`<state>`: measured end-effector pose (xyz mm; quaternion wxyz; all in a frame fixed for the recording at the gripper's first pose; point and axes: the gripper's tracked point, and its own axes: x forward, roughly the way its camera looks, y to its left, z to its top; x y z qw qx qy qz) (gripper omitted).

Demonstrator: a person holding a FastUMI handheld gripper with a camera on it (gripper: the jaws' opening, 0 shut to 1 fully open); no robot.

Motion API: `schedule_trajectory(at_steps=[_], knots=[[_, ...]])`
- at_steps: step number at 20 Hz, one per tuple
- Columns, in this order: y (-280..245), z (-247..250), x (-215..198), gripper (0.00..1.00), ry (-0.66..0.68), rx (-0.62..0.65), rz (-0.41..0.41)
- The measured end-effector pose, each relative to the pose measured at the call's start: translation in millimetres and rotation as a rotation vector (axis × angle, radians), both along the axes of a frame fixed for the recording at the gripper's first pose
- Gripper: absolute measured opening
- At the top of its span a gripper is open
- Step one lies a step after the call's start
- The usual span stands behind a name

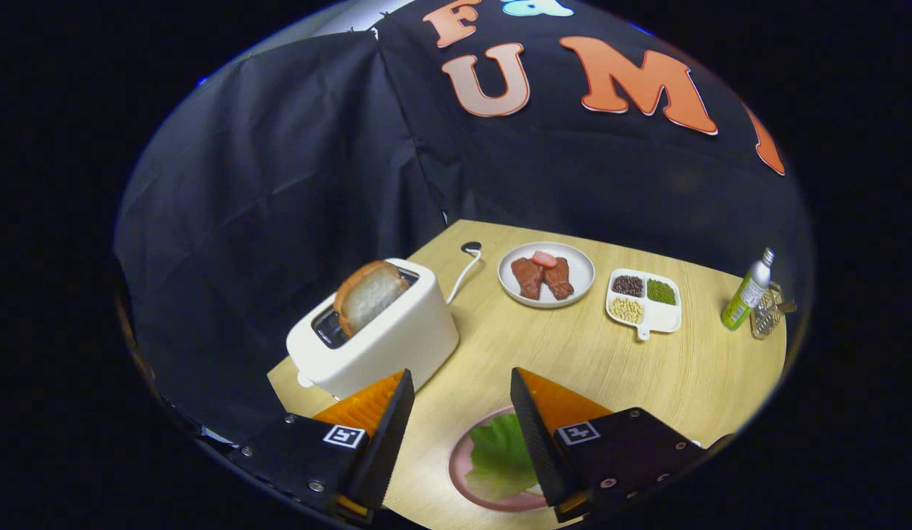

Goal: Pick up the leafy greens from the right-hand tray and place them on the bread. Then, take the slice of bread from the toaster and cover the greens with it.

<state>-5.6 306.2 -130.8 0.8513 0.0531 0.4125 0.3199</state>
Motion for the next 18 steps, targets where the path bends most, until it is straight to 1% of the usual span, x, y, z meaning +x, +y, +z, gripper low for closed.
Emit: schedule_trajectory(at_steps=[2,3,6,9,11,16,17,18], knots=[[19.3,18.7,11.7,0.84,-0.016,0.048,-0.010],[28.6,25.9,15.4,0.84,-0.007,0.078,-0.010],[56.0,38.5,22.2,0.86,0.037,0.112,0.015],[79.9,34.7,26.1,0.88,0.091,0.099,0.038],[95.8,30.4,25.1,0.89,0.155,0.105,0.025],[128.0,10.8,28.0,0.89,0.241,0.064,0.060],[134.8,6.6,28.4,0.89,0.265,0.066,0.065],[139.0,1.3,27.2,0.86,0.289,0.056,0.066]])
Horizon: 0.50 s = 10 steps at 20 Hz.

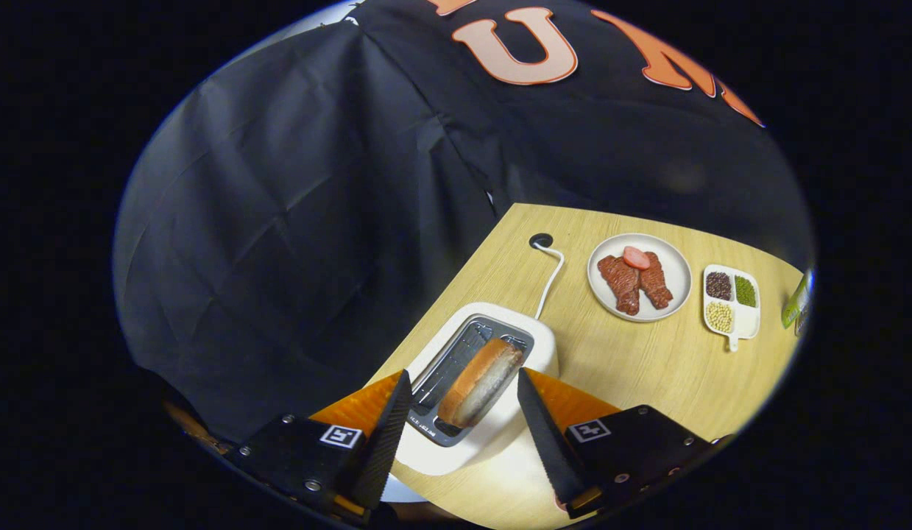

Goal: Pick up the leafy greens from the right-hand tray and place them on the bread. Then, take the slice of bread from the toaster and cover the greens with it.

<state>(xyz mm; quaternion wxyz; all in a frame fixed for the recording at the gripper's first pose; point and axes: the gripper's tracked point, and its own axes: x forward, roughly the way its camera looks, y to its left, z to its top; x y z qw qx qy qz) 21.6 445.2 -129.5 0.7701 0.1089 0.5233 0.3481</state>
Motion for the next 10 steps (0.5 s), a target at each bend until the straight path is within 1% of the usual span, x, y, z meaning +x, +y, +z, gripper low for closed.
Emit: schedule_trajectory(at_steps=[1,2,3,4,5,8,9,10], knots=[[1.4,-7.3,-0.6,0.84,0.013,-0.022,0.016],[1.4,-12.7,0.9,0.78,0.011,-0.048,0.029],[2.3,-18.5,1.4,0.75,0.014,-0.065,0.038],[7.6,-21.5,-3.0,0.67,0.029,-0.059,0.050],[11.9,-23.6,-4.1,0.64,0.039,-0.055,0.054],[11.1,-26.7,-6.7,0.44,0.062,-0.050,0.075],[10.7,-25.3,-7.1,0.40,0.059,-0.048,0.073],[6.9,-23.6,-1.8,0.30,0.043,-0.059,0.058]])
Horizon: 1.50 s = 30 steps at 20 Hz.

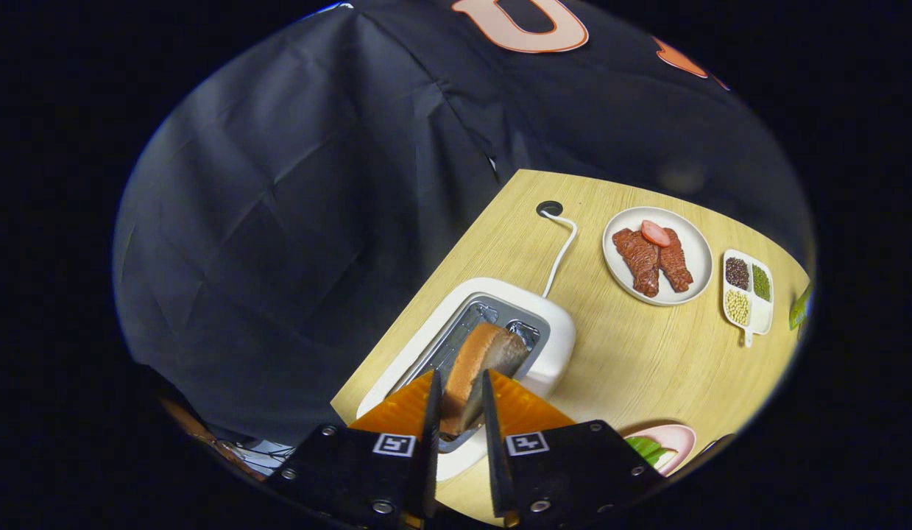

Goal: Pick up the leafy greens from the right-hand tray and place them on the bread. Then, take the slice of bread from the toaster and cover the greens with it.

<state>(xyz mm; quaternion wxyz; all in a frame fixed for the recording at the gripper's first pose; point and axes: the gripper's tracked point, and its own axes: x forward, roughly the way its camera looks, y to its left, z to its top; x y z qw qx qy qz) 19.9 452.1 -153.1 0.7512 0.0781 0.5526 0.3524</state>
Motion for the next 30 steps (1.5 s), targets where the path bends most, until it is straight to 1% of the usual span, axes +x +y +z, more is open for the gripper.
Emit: schedule_trajectory(at_steps=[1,2,4,11,13,14,16,19,23,26,30], knots=[[-5.2,0.6,4.1,0.25,-0.016,-0.007,-0.009],[-6.3,2.9,3.7,0.14,-0.022,0.002,-0.016],[-7.6,12.0,2.6,0.09,-0.034,0.034,-0.022],[-38.3,63.6,-2.9,0.08,-0.159,0.134,-0.044],[-45.9,78.9,-11.7,0.07,-0.168,0.177,-0.045],[-53.4,83.4,-12.3,0.05,-0.187,0.179,-0.049],[-65.8,90.3,-19.7,0.05,-0.203,0.194,-0.053],[-87.8,100.1,-26.9,0.05,-0.206,0.228,-0.084],[-124.4,94.1,-34.3,0.05,-0.216,0.229,-0.124],[-143.5,78.9,-46.7,0.05,-0.191,0.232,-0.141],[-169.9,49.5,-53.9,0.05,-0.155,0.217,-0.198]])
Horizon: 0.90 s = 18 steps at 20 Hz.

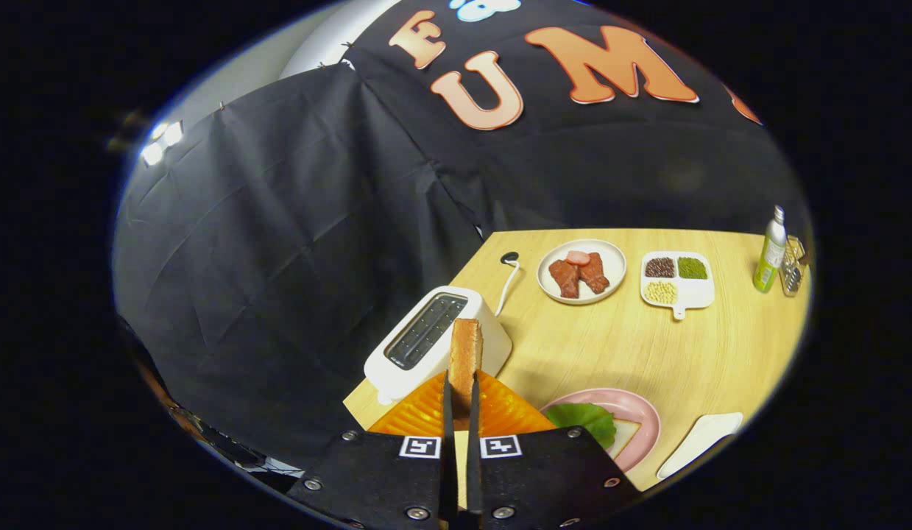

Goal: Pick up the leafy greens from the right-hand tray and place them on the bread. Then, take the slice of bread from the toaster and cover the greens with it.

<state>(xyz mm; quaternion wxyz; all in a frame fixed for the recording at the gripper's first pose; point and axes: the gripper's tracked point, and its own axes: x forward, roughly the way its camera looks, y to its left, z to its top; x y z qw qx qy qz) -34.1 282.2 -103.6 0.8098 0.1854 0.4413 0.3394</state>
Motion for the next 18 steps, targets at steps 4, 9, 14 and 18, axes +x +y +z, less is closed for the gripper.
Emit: schedule_trajectory(at_steps=[4,9,14,18], knots=[[-24.5,-18.6,-6.0,0.05,0.026,0.011,-0.042],[-45.9,-49.4,-20.9,0.05,0.060,0.000,-0.061],[-56.5,-77.2,-36.9,0.05,0.112,-0.001,-0.061],[-69.4,-98.7,-45.4,0.05,0.135,-0.014,-0.078]])
